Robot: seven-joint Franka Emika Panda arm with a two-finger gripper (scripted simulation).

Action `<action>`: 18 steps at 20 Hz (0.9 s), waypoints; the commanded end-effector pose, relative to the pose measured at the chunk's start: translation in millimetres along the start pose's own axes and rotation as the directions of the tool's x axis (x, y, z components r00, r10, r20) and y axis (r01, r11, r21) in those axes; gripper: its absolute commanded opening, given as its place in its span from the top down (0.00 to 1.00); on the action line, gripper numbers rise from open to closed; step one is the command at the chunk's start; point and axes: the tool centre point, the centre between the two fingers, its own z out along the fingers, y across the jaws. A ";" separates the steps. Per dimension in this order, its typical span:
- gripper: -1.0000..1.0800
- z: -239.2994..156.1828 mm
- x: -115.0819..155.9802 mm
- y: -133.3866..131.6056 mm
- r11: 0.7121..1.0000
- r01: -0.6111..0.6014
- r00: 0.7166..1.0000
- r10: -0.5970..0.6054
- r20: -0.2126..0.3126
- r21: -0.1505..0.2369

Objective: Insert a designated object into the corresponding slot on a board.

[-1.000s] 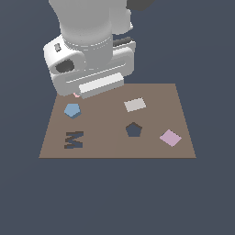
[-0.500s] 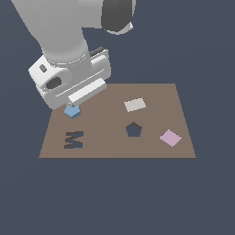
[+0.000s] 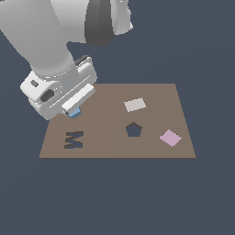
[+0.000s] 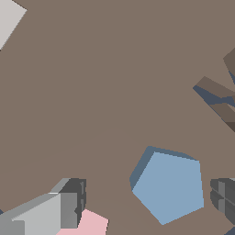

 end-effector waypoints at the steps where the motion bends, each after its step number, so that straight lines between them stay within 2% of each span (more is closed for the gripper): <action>1: 0.04 4.7 -3.1 5.9 0.999 0.038 0.999 -0.038 -0.001 0.000; 9: 0.04 12.9 -7.9 17.0 0.995 0.101 0.995 -0.101 -0.001 0.001; 18: 0.04 21.6 -8.0 17.6 0.995 0.104 0.995 -0.104 -0.001 0.001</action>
